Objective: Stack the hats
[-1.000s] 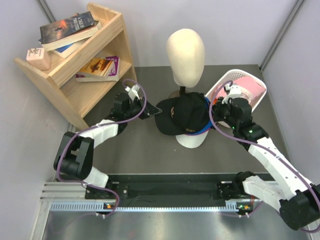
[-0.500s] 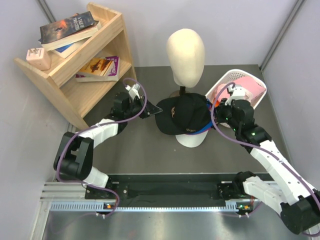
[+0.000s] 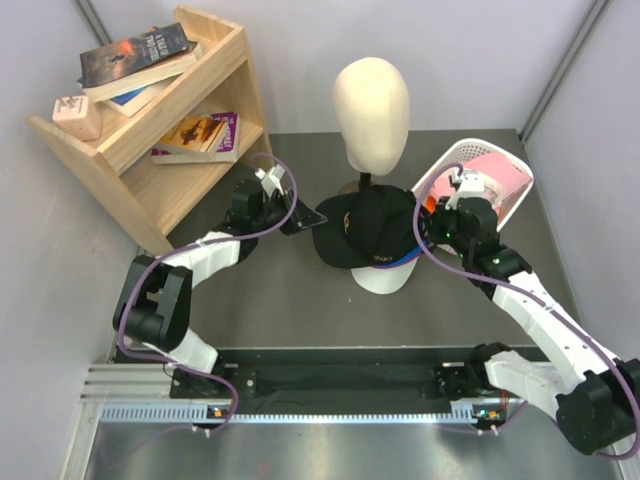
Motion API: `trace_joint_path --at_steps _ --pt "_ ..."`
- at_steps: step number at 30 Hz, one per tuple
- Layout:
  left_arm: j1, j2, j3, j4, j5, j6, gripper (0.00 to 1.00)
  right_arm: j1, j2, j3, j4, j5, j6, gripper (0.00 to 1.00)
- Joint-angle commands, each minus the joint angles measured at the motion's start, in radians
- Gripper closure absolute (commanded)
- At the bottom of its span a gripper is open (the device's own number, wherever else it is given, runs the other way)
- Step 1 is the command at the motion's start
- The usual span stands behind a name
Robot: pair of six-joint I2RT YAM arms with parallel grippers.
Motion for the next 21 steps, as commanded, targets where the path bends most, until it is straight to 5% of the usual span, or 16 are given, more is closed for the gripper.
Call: trace_joint_path --at_steps 1,2,5,14,21 --pt "0.02 0.036 -0.037 -0.142 -0.199 0.147 0.76 -0.037 -0.009 -0.03 -0.044 0.091 -0.027 1.0" --pt "0.02 0.033 -0.039 -0.142 -0.199 0.144 0.64 -0.036 -0.017 -0.032 -0.049 0.091 -0.027 1.0" --pt "0.02 0.022 -0.043 -0.154 -0.218 0.152 0.49 -0.036 -0.024 -0.038 -0.055 0.098 -0.029 1.0" --pt "0.013 0.023 -0.052 -0.154 -0.225 0.17 0.41 -0.037 -0.001 -0.062 -0.038 0.108 -0.018 1.0" --pt "0.016 -0.123 -0.062 -0.237 -0.366 0.207 0.3 -0.037 -0.046 -0.021 -0.101 0.098 -0.026 0.94"
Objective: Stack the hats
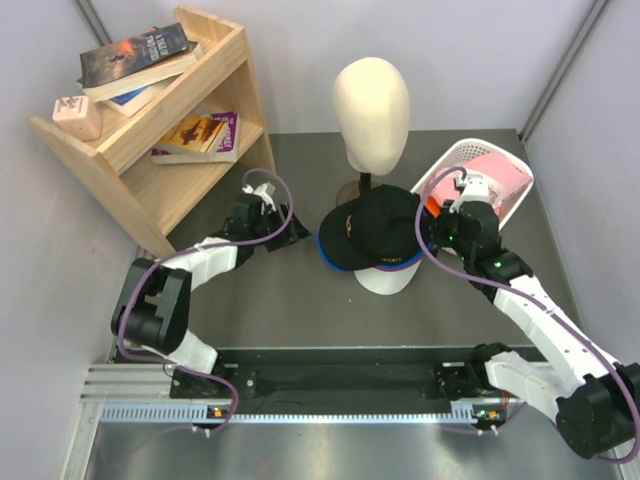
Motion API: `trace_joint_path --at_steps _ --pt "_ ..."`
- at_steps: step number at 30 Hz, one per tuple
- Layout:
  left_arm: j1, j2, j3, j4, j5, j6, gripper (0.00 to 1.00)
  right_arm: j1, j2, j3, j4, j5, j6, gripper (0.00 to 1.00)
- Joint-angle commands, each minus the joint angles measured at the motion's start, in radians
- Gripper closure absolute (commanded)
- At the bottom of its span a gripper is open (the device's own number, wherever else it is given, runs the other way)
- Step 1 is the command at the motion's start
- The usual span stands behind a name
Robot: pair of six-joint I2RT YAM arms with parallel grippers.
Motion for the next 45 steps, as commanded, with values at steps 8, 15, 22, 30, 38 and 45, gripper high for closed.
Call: trace_joint_path --at_steps 8,15,22,30,38,45 --pt "0.009 -0.318 -0.039 -0.15 -0.296 0.063 0.01 -0.022 -0.217 0.119 -0.276 0.107 -0.031 0.37" --pt "0.009 -0.492 -0.123 -0.164 -0.487 0.112 0.01 -0.086 -0.279 0.173 -0.359 0.187 -0.038 0.25" --pt "0.008 -0.585 -0.214 -0.091 -0.517 0.14 0.01 -0.241 -0.088 0.273 -0.274 0.135 -0.063 0.21" --pt "0.008 -0.639 -0.267 -0.074 -0.518 0.138 0.01 -0.462 0.271 0.408 -0.104 0.109 -0.04 0.21" --pt "0.008 -0.661 -0.286 -0.069 -0.521 0.149 0.01 -0.577 0.588 0.478 0.041 0.038 0.043 0.25" --pt "0.008 -0.659 -0.289 -0.071 -0.524 0.149 0.01 -0.62 0.735 0.489 0.174 -0.005 0.088 0.3"
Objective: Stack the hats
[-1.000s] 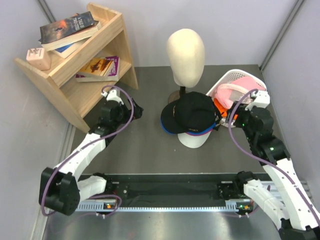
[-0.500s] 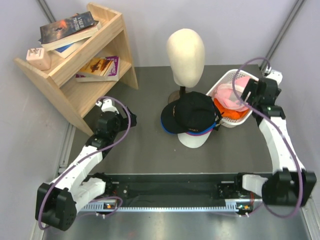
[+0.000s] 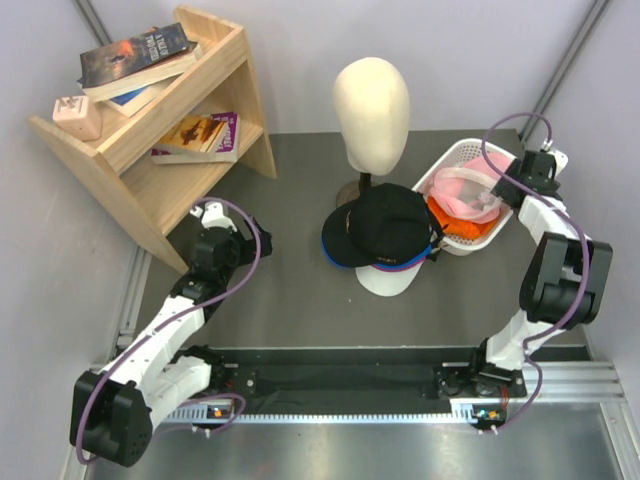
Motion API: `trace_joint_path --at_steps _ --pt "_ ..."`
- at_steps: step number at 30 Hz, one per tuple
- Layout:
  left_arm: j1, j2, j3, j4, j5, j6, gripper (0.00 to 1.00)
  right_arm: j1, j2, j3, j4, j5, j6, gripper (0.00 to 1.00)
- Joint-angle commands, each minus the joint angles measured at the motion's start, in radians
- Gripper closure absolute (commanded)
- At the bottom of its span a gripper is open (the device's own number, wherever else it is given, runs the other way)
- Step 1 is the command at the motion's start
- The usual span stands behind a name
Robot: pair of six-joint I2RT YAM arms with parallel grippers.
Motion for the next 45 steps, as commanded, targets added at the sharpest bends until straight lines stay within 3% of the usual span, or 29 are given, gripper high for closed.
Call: trace_joint_path --at_steps 1,3,6,7,9,23,33,42,45 --pt "0.002 -0.021 -0.005 0.055 -0.009 0.02 0.01 -0.024 0.045 0.061 0.151 -0.052 0.039 0.33" --pt "0.002 -0.019 -0.006 0.053 -0.014 0.022 0.01 -0.024 0.062 0.07 0.151 -0.056 0.031 0.36" --pt "0.002 -0.023 -0.008 0.053 -0.017 0.025 0.01 -0.025 0.064 0.084 0.151 -0.053 0.017 0.47" --pt "0.002 -0.021 -0.006 0.053 -0.017 0.025 0.01 -0.024 0.062 0.082 0.151 -0.044 0.014 0.54" --pt "0.002 -0.021 -0.006 0.053 -0.017 0.026 0.01 -0.024 0.05 0.082 0.151 -0.029 -0.001 0.59" --pt "0.002 -0.026 -0.005 0.052 -0.008 0.025 0.01 -0.025 -0.045 0.052 0.13 -0.003 -0.027 0.52" --pt "0.002 -0.038 -0.005 0.044 -0.011 0.026 0.01 -0.024 0.065 0.102 0.121 -0.04 -0.024 0.55" --pt "0.002 -0.05 -0.005 0.041 -0.017 0.028 0.01 -0.025 0.058 0.11 0.15 -0.083 -0.05 0.95" --pt "0.002 -0.055 -0.005 0.038 -0.023 0.031 0.01 -0.024 0.027 0.11 0.134 -0.07 -0.053 1.0"
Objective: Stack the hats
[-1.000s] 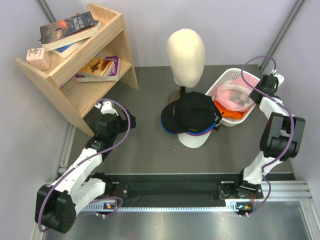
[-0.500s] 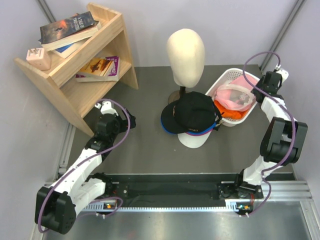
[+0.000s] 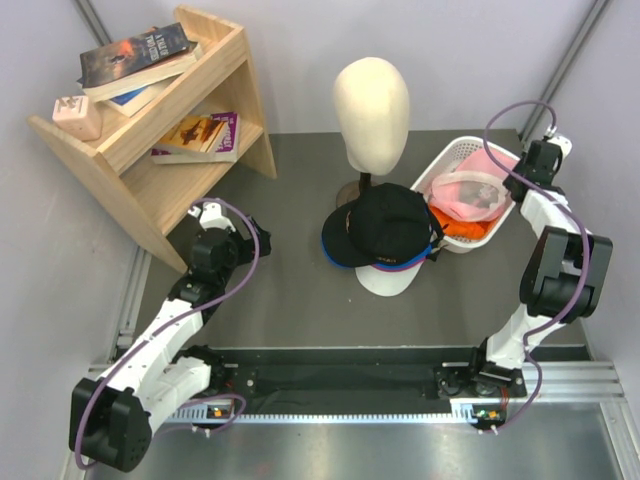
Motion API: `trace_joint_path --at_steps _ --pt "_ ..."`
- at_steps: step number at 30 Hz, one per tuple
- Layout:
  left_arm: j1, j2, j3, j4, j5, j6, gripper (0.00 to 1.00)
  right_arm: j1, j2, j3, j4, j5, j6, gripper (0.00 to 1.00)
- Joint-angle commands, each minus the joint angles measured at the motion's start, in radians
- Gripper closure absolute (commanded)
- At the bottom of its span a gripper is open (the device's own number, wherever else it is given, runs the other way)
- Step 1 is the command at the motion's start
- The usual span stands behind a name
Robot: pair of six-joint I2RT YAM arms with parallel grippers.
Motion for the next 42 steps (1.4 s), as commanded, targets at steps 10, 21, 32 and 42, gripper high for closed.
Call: trace_joint_path --at_steps 10,21,32,42 --pt "-0.001 -0.041 0.011 0.026 -0.03 0.011 0.02 0.001 -0.37 0.038 -0.007 0.154 -0.099 1.0" --pt "-0.044 -0.1 0.225 -0.115 0.063 -0.059 0.05 0.364 -0.745 -0.034 0.123 0.284 -0.287 1.0" --pt "-0.105 -0.091 0.447 -0.016 0.401 -0.372 0.05 0.895 -0.894 -0.284 0.392 0.473 -0.539 1.0" --pt "-0.409 0.155 0.629 0.047 0.292 -0.38 0.03 1.292 -0.863 -0.43 0.71 0.667 -0.938 1.0"
